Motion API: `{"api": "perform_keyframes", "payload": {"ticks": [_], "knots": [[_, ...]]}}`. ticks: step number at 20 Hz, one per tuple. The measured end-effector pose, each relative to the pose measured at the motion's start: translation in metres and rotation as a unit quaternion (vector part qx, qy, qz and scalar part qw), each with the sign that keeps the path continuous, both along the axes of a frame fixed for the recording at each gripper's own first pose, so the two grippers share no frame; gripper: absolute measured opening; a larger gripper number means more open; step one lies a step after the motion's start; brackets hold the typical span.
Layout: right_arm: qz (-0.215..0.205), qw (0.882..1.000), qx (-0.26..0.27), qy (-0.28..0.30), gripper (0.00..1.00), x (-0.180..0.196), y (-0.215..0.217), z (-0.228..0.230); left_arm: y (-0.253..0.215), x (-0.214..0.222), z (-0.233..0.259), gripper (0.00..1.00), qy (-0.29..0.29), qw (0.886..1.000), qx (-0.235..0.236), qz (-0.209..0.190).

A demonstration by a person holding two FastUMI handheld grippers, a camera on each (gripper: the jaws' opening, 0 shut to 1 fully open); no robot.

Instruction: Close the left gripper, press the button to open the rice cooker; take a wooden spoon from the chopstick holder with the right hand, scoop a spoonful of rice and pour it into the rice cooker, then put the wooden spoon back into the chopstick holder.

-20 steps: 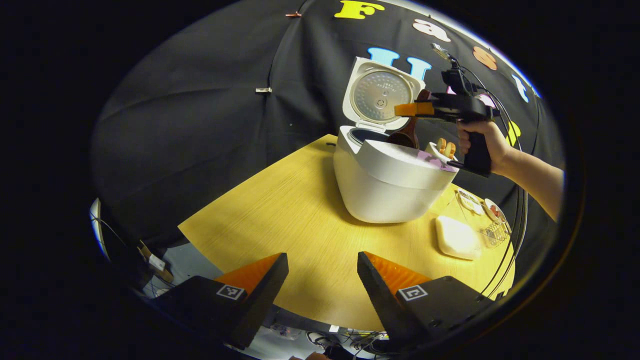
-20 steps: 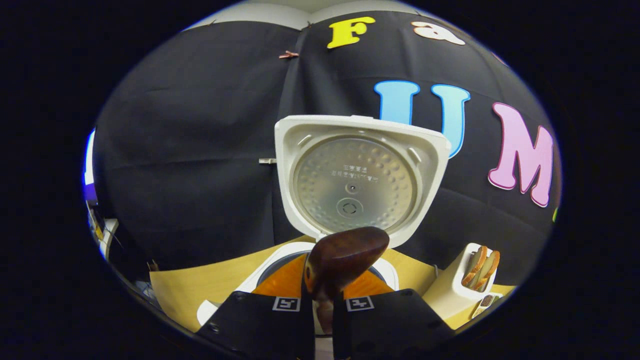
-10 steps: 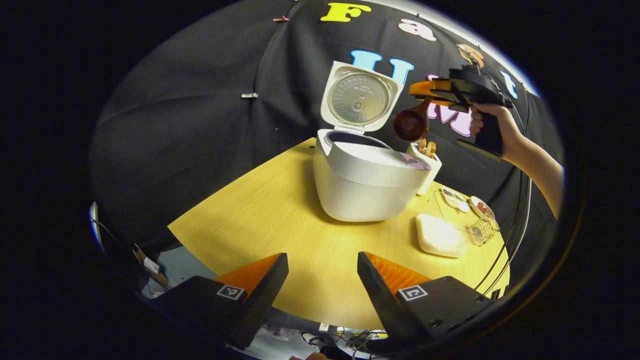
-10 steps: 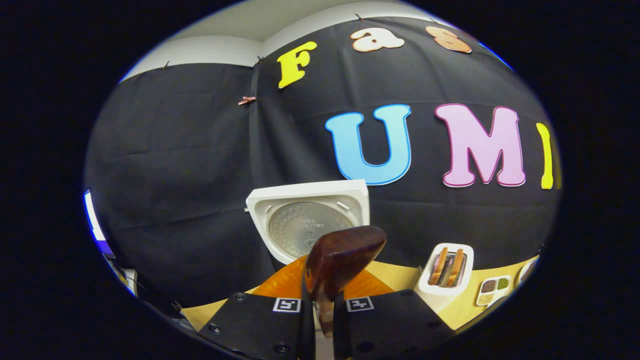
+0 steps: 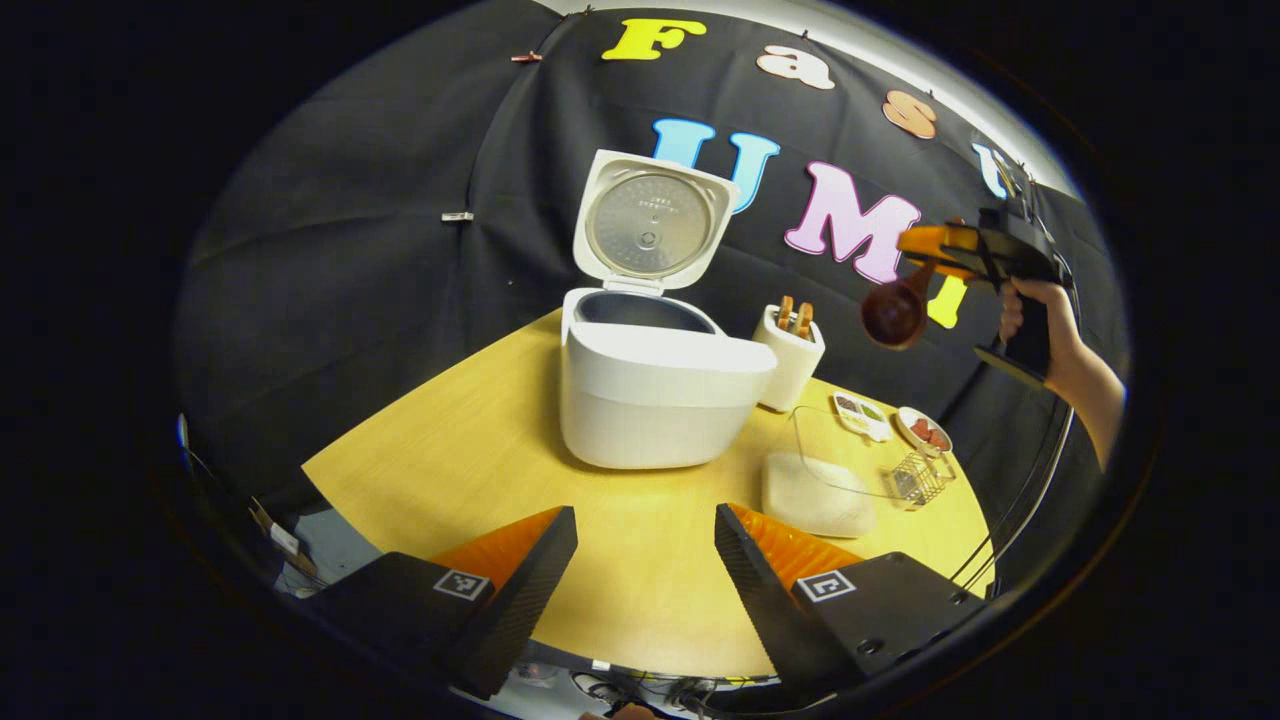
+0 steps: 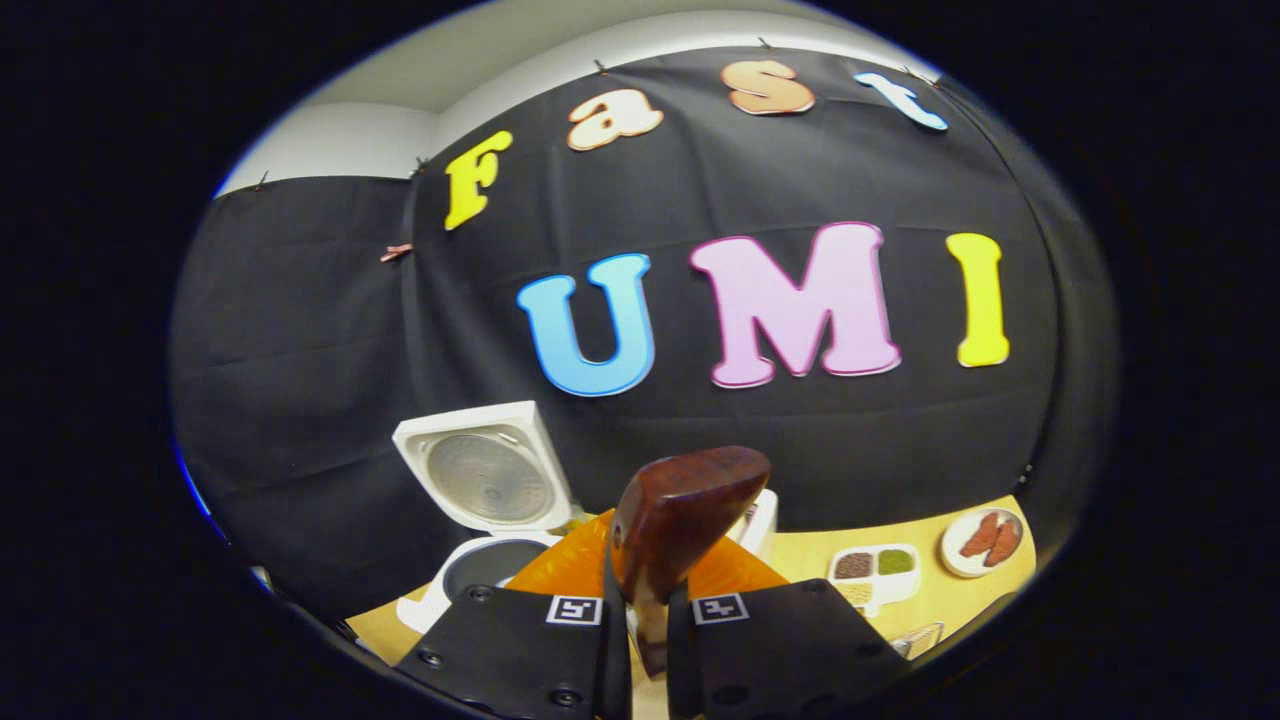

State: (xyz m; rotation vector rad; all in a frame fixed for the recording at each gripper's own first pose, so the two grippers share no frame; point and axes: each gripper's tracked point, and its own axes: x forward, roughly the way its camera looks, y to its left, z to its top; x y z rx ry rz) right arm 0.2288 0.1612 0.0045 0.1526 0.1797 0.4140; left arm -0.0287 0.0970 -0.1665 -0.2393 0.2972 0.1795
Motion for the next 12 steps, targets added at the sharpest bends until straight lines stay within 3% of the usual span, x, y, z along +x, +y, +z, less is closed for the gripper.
{"api": "perform_keyframes", "payload": {"ticks": [6, 12], "knots": [[-0.093, 0.995, -0.004, 0.026, 0.18, -0.002, -0.137, -0.025, -0.036, 0.015, 0.031, 0.95, -0.019, 0.999, 0.024, -0.012], [-0.162, 0.983, 0.043, 0.071, 0.18, 0.003, -0.214, -0.063, -0.061, 0.024, 0.048, 0.95, -0.018, 0.999, 0.041, -0.007]]}}
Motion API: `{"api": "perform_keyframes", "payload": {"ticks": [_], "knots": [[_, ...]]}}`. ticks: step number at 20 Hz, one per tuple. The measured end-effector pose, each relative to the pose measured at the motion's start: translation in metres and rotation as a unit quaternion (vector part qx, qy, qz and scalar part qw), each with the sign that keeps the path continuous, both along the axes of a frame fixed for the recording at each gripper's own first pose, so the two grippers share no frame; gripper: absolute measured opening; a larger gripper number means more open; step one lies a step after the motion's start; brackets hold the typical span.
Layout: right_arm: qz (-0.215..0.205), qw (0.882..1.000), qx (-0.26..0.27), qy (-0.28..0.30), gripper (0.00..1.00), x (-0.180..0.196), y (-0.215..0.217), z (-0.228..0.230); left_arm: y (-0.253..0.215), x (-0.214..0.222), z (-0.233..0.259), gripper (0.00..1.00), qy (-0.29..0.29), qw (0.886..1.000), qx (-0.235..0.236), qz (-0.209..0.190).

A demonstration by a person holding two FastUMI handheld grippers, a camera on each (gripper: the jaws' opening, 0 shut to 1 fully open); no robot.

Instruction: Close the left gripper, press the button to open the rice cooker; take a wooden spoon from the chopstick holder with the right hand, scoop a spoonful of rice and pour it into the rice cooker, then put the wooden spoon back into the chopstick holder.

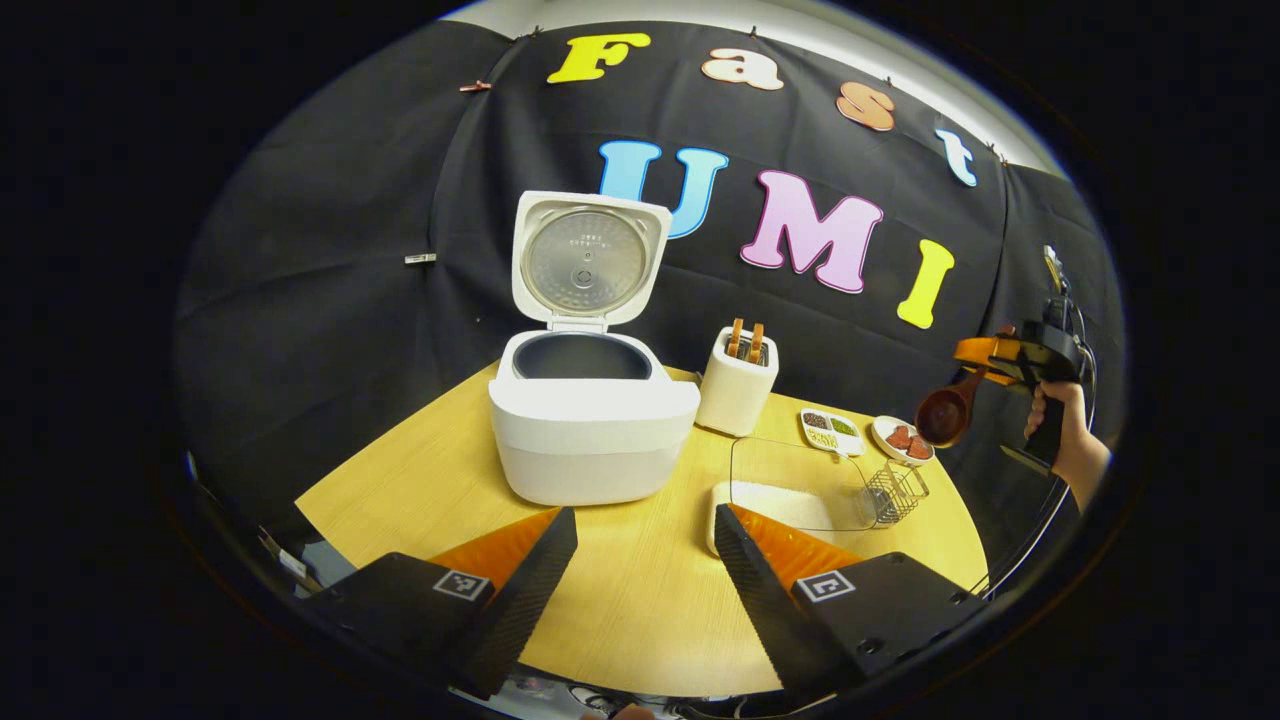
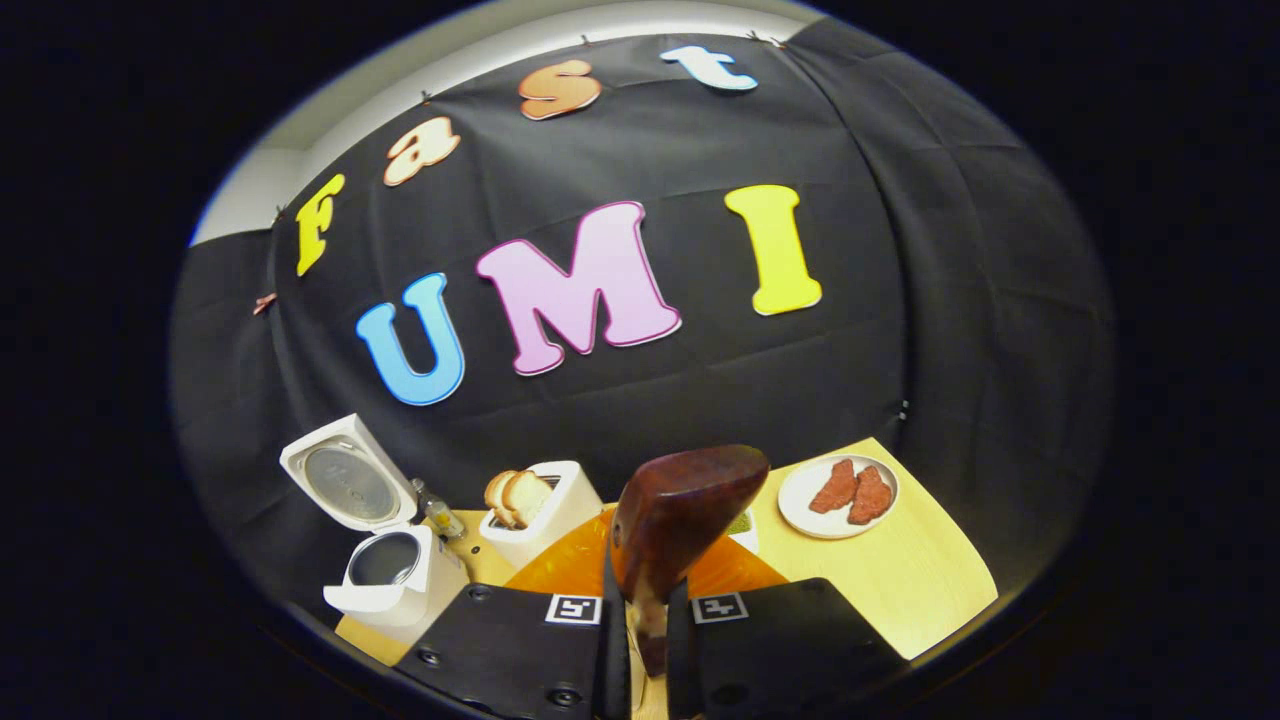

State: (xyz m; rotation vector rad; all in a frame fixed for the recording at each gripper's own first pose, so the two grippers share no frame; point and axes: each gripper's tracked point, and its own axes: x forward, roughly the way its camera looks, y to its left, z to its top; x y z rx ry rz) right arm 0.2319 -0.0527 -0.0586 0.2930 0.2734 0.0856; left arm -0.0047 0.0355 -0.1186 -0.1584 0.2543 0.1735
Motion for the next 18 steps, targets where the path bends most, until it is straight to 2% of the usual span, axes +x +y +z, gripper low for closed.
{"api": "perform_keyframes", "payload": {"ticks": [6, 9, 12, 16, 18], "knots": [[-0.057, 0.996, 0.049, 0.052, 0.18, 0.01, -0.051, -0.059, -0.02, 0.003, 0.023, 0.95, -0.014, 1.0, -0.001, 0.014], [-0.074, 0.99, 0.082, 0.082, 0.18, 0.011, -0.057, -0.088, -0.026, 0.0, 0.025, 0.95, -0.011, 1.0, -0.002, 0.023], [-0.095, 0.988, 0.079, 0.096, 0.18, 0.017, -0.069, -0.113, -0.025, -0.006, 0.024, 0.96, -0.007, 0.999, 0.003, 0.039], [-0.105, 0.982, 0.101, 0.123, 0.18, 0.024, -0.072, -0.146, -0.028, -0.009, 0.023, 0.96, -0.019, 0.996, -0.043, 0.07], [-0.115, 0.98, 0.088, 0.135, 0.2, 0.025, -0.077, -0.16, -0.031, -0.008, 0.017, 0.96, -0.025, 0.995, -0.063, 0.078]]}}
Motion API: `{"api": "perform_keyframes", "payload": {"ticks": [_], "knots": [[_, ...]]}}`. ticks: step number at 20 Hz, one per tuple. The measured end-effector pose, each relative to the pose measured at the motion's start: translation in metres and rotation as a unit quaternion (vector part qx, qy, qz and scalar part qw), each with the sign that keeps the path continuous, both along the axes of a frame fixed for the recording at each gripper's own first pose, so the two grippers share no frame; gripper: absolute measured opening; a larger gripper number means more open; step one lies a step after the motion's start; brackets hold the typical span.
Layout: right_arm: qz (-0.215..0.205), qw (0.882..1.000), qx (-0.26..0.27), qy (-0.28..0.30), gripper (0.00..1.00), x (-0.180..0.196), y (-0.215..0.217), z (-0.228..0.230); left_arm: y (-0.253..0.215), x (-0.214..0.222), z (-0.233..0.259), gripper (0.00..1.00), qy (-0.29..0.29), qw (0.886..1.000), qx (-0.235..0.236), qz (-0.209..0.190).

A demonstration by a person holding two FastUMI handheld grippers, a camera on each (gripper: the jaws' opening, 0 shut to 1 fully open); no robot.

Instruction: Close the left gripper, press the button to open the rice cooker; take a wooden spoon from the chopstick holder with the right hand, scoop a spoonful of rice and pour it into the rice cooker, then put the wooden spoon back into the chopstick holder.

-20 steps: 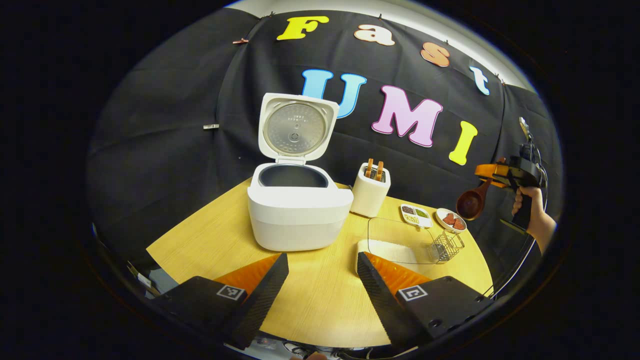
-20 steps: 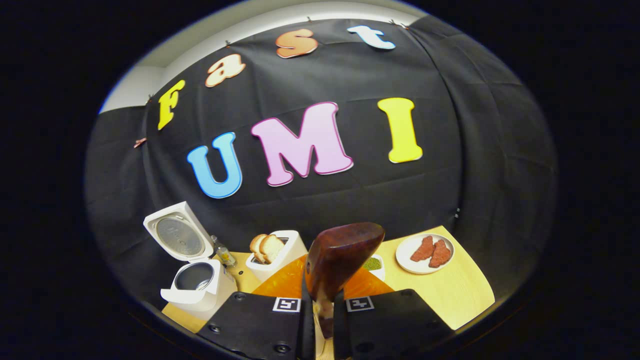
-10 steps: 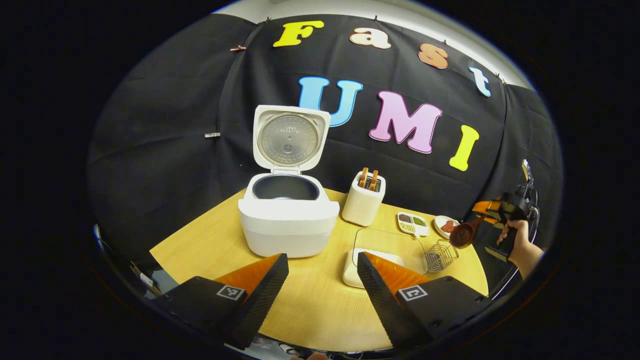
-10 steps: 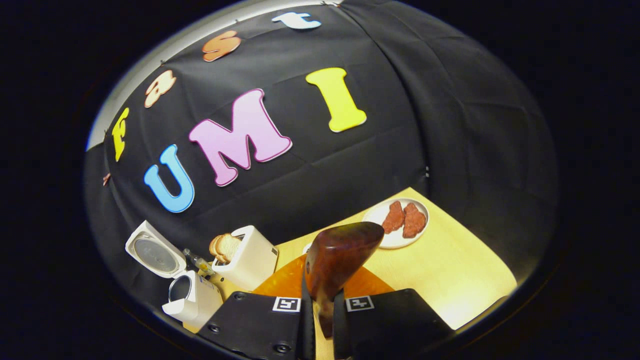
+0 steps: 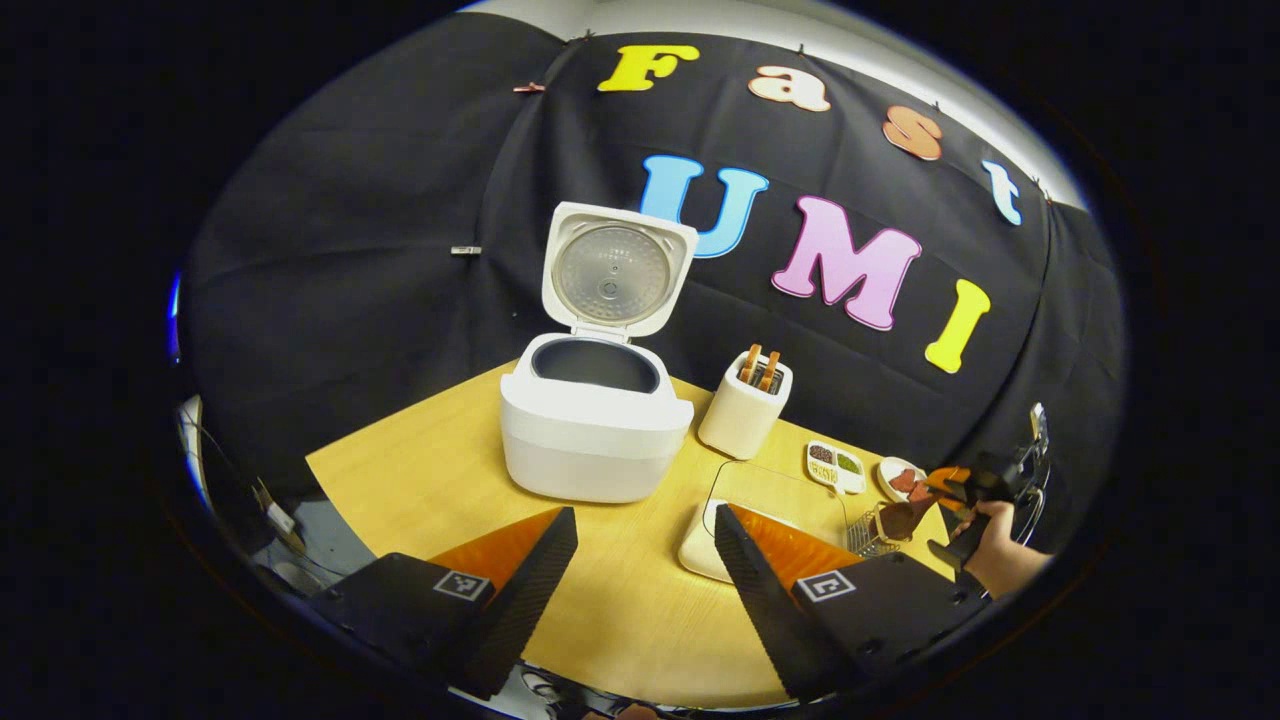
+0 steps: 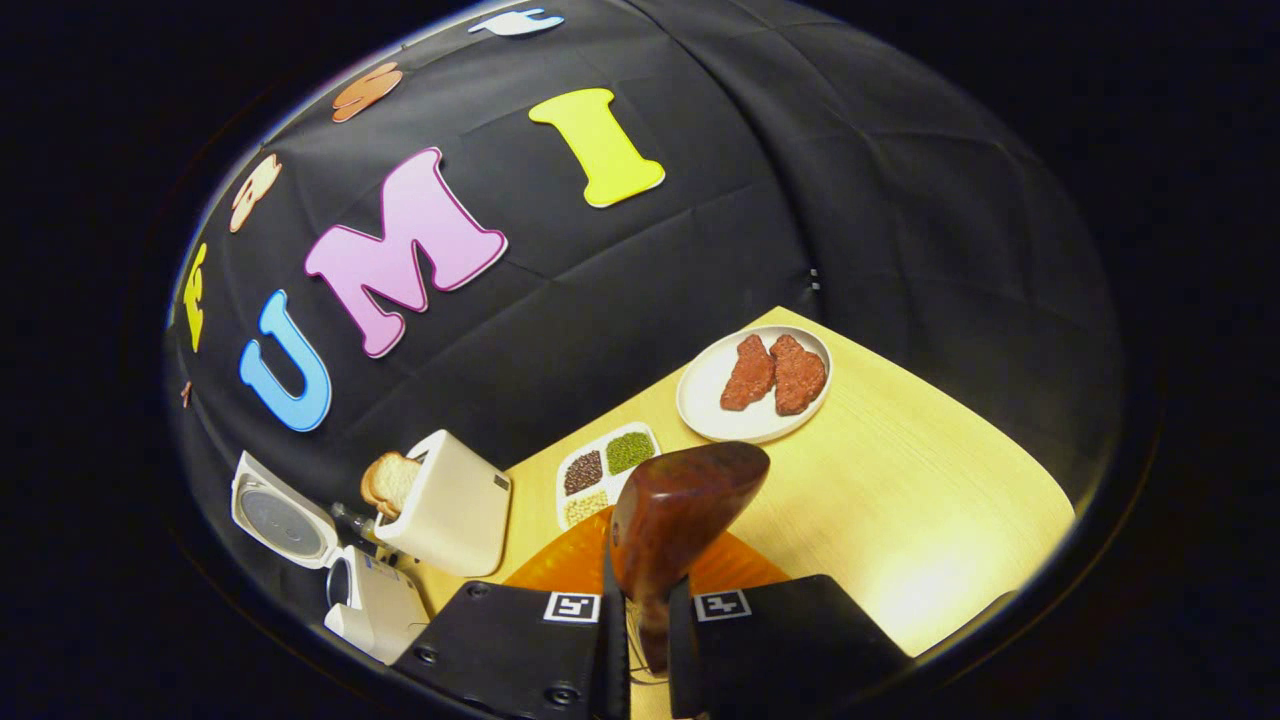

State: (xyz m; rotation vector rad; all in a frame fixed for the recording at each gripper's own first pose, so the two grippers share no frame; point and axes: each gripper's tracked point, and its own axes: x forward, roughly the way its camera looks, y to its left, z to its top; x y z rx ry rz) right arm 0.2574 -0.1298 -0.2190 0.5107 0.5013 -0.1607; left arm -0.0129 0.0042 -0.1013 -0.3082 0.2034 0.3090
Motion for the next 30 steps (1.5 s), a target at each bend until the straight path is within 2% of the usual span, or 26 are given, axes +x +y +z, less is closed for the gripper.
{"api": "perform_keyframes", "payload": {"ticks": [4, 10, 11, 14, 17, 20, 23, 30], "knots": [[0.0, 1.0, 0.006, 0.008, 0.21, 0.007, 0.002, -0.012, -0.003, 0.006, -0.005, 0.96, -0.006, 1.0, -0.022, 0.01], [0.01, 0.999, 0.023, 0.02, 0.25, 0.002, 0.011, -0.024, 0.006, 0.019, 0.005, 0.95, -0.001, 1.0, 0.004, 0.012], [0.011, 0.999, 0.025, 0.017, 0.31, 0.002, 0.012, -0.023, 0.008, 0.022, 0.009, 0.96, -0.001, 1.0, 0.011, 0.013], [0.015, 1.0, 0.002, 0.006, 0.99, -0.007, 0.005, -0.015, 0.017, 0.035, 0.017, 0.95, 0.002, 0.999, 0.035, 0.014], [0.022, 0.999, -0.034, -0.004, 0.98, -0.023, -0.004, -0.001, 0.024, 0.047, 0.038, 0.95, -0.007, 0.998, 0.055, 0.014], [0.026, 0.996, -0.083, -0.024, 0.98, -0.044, -0.016, 0.018, 0.041, 0.059, 0.07, 0.95, -0.02, 0.995, 0.097, 0.018], [0.018, 0.991, -0.126, -0.038, 0.98, -0.069, -0.024, 0.043, 0.056, 0.074, 0.107, 0.96, -0.029, 0.992, 0.119, 0.015], [0.007, 0.981, -0.168, -0.097, 0.98, -0.114, 0.002, 0.106, 0.104, 0.114, 0.202, 0.95, -0.09, 0.985, 0.149, 0.015]]}}
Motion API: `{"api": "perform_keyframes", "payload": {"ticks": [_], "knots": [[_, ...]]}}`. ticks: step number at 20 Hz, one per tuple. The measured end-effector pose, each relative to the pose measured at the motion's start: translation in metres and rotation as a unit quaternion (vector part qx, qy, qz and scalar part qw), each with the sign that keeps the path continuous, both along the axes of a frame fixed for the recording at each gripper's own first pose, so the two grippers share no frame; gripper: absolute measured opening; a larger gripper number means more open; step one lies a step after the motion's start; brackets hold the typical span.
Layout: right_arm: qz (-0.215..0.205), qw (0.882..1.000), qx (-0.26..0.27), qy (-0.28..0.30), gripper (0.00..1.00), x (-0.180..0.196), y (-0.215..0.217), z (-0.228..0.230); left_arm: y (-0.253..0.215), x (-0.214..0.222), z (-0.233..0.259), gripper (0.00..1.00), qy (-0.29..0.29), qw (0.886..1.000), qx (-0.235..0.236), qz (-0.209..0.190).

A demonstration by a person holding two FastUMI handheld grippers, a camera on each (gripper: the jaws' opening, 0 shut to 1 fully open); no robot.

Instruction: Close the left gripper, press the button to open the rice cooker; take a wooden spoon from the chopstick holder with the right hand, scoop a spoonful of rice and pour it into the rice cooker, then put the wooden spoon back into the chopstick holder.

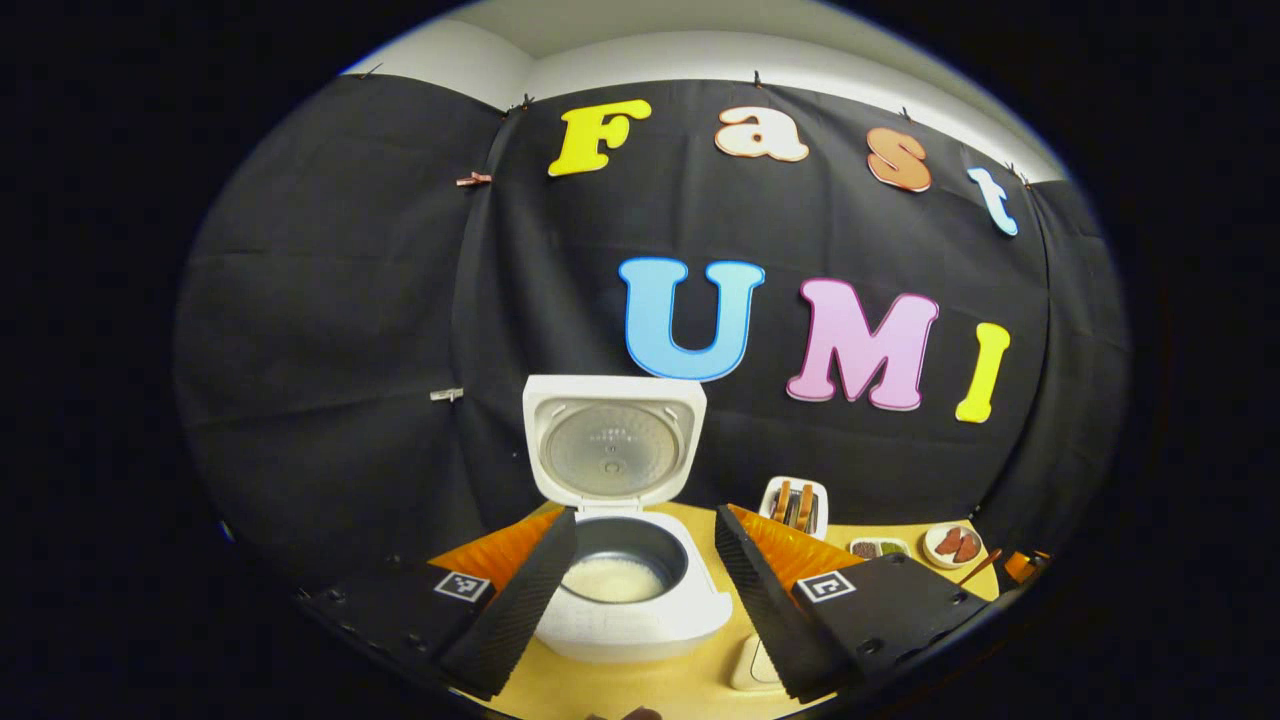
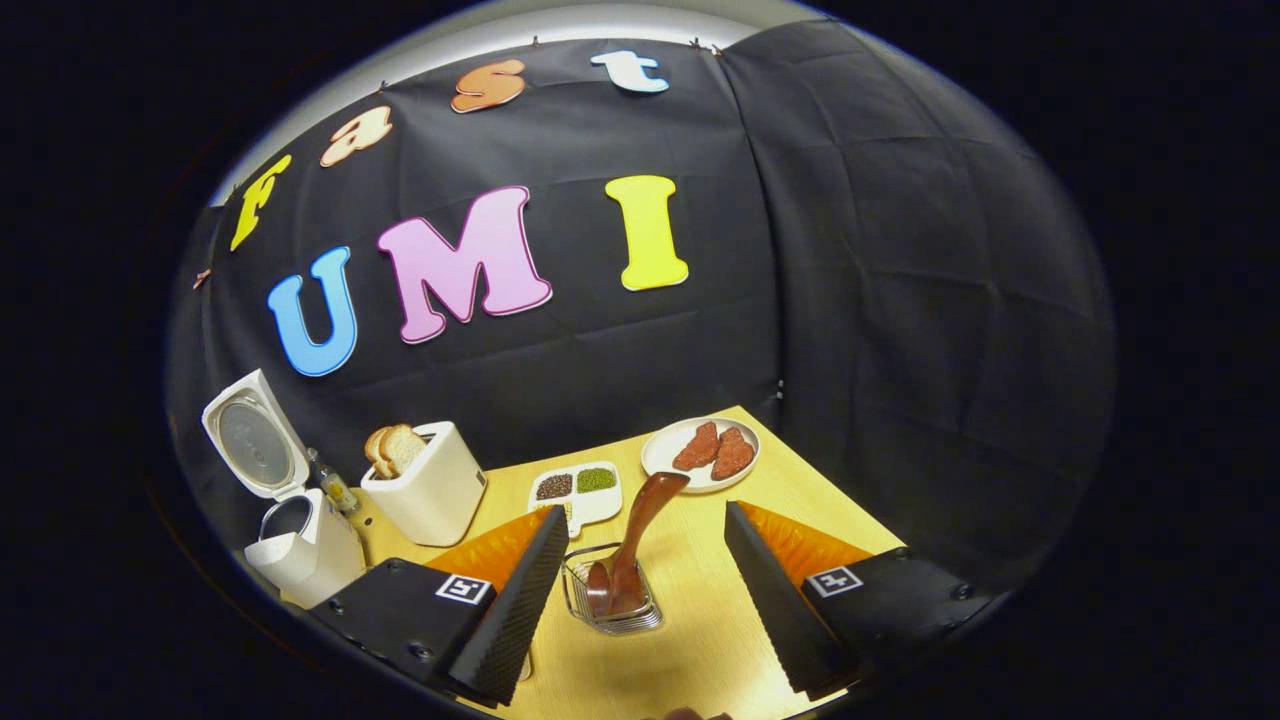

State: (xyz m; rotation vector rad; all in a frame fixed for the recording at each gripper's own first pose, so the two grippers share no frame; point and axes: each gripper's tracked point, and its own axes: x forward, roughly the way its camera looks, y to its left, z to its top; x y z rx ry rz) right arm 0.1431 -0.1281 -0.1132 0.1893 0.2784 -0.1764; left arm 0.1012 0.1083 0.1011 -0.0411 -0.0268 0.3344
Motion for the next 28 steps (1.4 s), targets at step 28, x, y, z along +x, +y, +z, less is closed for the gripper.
{"api": "perform_keyframes", "payload": {"ticks": [28], "knots": [[0.011, 0.999, -0.031, -0.012, 0.98, -0.072, 0.066, 0.054, 0.134, 0.242, 0.08, 0.95, -0.031, 0.998, 0.045, -0.009]]}}
